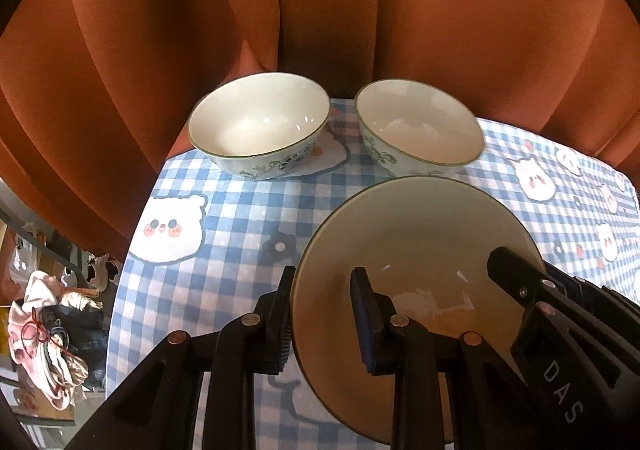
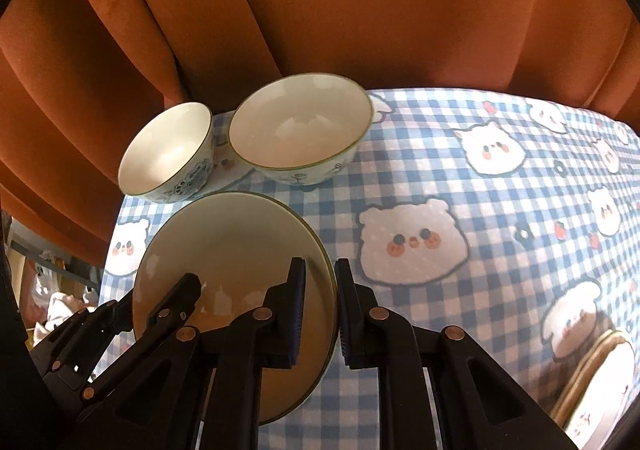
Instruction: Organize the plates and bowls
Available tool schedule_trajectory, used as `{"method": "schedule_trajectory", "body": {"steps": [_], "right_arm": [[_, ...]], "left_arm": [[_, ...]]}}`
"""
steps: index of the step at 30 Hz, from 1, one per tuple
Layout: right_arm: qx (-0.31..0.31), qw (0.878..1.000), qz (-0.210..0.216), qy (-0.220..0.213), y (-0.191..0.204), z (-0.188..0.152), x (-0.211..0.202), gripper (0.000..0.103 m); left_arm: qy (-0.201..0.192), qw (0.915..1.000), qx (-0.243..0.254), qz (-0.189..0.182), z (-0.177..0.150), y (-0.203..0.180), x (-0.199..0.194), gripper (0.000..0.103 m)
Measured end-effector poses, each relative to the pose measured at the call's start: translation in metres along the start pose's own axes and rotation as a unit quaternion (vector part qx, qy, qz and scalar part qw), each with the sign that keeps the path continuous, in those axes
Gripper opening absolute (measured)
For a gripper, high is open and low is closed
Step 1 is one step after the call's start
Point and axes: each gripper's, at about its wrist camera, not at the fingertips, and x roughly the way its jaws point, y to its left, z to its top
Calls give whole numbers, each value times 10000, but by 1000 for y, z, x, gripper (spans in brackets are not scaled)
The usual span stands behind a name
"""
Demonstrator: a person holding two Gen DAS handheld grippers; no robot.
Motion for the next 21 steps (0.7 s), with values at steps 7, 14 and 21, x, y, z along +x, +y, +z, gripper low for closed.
{"method": "schedule_trajectory", "body": {"steps": [7,14,21], "right_arm": [[122,9997,-87,-175,-9,-25,-37,18],[353,9987,-228,-272,-28,-56,-73,18],[362,9987,-246,-256,-59,-87,-96,18]], "left_arm": [[-123,9998,123,-137,-25,-10,-31,25],[-128,9991,232,-320,-51,-31,-55,25],[-136,9993,211,-271,-81,-58,-75,25]]}}
